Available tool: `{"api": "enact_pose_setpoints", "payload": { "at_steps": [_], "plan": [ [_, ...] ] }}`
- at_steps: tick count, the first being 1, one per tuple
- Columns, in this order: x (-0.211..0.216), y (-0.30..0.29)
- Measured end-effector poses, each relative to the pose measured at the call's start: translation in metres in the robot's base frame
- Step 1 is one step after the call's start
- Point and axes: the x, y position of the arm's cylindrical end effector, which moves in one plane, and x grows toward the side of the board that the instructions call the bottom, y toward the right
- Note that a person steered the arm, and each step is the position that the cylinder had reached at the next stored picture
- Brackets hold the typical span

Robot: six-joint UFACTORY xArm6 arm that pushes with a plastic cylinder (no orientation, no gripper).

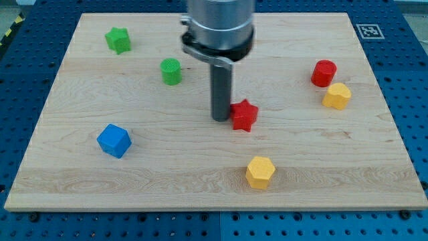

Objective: Move the red star to the yellow heart

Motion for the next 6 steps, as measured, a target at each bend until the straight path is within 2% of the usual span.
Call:
{"api": "enact_pose_setpoints", "payload": {
  "at_steps": [2,4,6],
  "plan": [
    [0.007,0.046],
    [0.037,0.112],
    [0.045,0.145]
  ]
}}
